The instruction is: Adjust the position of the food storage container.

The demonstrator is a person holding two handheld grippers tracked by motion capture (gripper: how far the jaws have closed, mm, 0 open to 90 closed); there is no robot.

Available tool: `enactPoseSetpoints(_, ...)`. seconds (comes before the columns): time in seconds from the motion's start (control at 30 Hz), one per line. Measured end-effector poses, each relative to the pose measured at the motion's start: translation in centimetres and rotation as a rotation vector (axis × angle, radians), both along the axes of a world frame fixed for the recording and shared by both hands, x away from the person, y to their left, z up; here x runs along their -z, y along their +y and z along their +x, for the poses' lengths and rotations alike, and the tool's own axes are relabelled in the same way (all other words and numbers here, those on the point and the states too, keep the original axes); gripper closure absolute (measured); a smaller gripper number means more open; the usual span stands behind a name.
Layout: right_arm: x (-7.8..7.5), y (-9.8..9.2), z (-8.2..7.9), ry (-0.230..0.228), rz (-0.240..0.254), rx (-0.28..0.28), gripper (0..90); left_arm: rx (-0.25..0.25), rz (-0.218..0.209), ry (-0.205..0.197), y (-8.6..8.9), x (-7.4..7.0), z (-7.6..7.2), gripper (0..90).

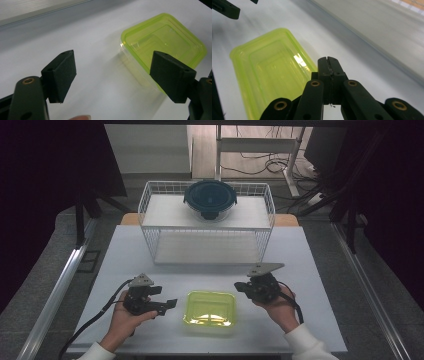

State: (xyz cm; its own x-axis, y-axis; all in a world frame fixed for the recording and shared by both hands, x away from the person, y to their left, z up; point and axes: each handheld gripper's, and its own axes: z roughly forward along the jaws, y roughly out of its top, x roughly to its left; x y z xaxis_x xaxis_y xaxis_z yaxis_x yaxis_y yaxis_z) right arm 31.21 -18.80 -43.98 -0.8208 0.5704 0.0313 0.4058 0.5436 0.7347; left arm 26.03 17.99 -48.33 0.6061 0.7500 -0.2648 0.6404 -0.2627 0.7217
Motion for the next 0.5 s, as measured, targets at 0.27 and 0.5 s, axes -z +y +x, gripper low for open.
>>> enactPoseSetpoints(0.27,1.4,-4.6,-1.9,0.099,0.12,0.133,57.9,0.0,0.001,0.004,-0.2,0.2,-0.1,20.5)
enactPoseSetpoints(0.5,2.5,-6.1,-2.7,0.277,0.275,0.193,32.8,0.0,-0.004,0.002,-0.2,0.1,-0.2,20.3)
